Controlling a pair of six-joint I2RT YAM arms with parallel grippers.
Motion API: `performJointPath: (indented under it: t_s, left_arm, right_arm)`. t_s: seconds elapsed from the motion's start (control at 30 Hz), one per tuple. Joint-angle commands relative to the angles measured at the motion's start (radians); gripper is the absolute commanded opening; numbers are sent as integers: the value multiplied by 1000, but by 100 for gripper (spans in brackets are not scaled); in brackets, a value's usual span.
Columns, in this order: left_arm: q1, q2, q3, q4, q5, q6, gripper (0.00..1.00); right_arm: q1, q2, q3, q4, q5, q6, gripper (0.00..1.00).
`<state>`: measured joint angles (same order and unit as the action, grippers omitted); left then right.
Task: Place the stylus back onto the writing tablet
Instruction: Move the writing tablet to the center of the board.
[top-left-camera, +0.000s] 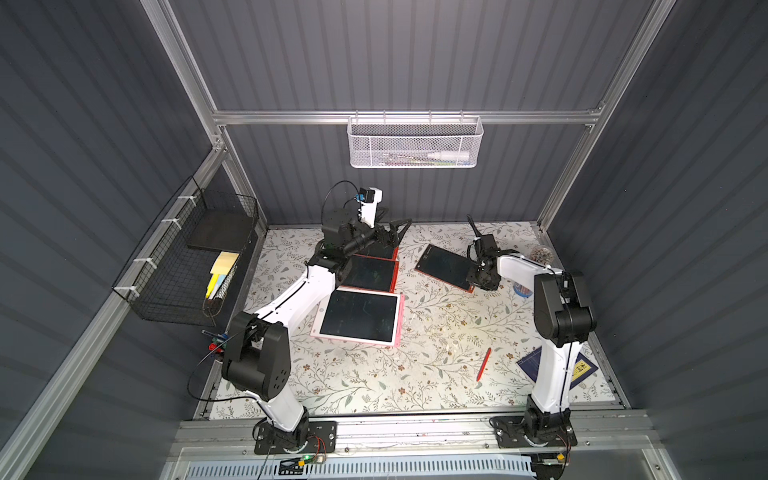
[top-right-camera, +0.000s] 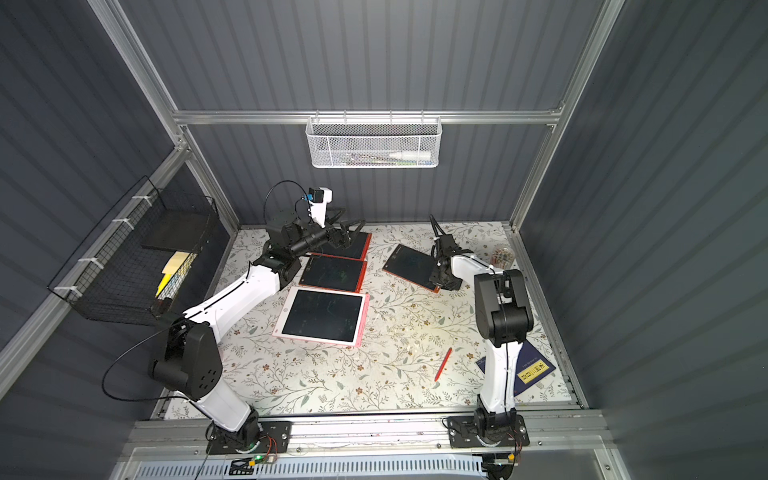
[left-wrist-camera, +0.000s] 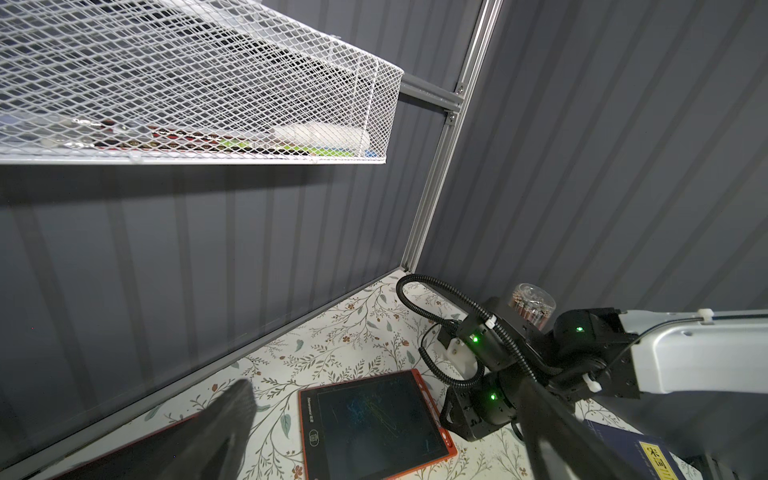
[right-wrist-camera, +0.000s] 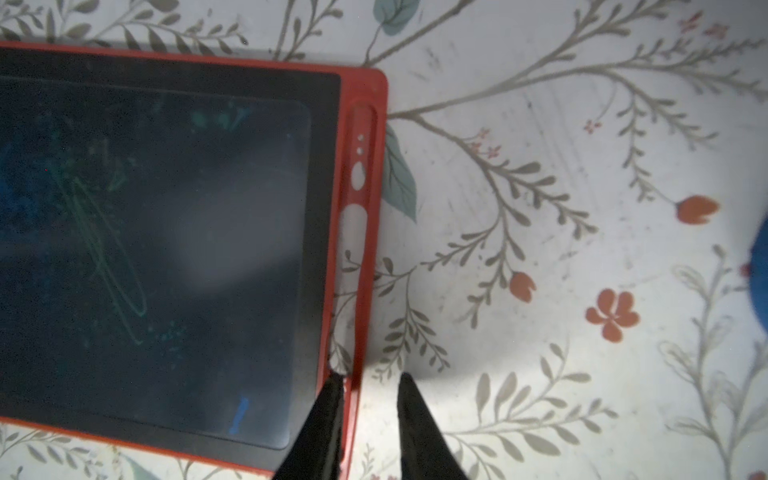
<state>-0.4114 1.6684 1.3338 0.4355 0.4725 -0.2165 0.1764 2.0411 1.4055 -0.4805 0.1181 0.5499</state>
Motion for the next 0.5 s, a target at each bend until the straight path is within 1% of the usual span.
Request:
performJointPath:
  t_s: [0.0,0.2,0.33,0.4,0.47]
  left_arm:
    - [0,-7,-6,11,3,17,99]
    - [0,-9,-4,8,2,19,99]
    - [0,-6,-5,8,3,17,99]
    - [0,-4,-3,6,5,15,99]
    - [0,-4,-4,8,8,14,99]
  right_arm:
    - [-2,33,15,-24,7,9,25]
    - [0,57,17,-47,9,-22,24]
    - [5,46,0,-57,18,-52,16]
    - [11,28,-17,-67,12,-69,10]
    - [21,3,-47,-65,18,-88,7]
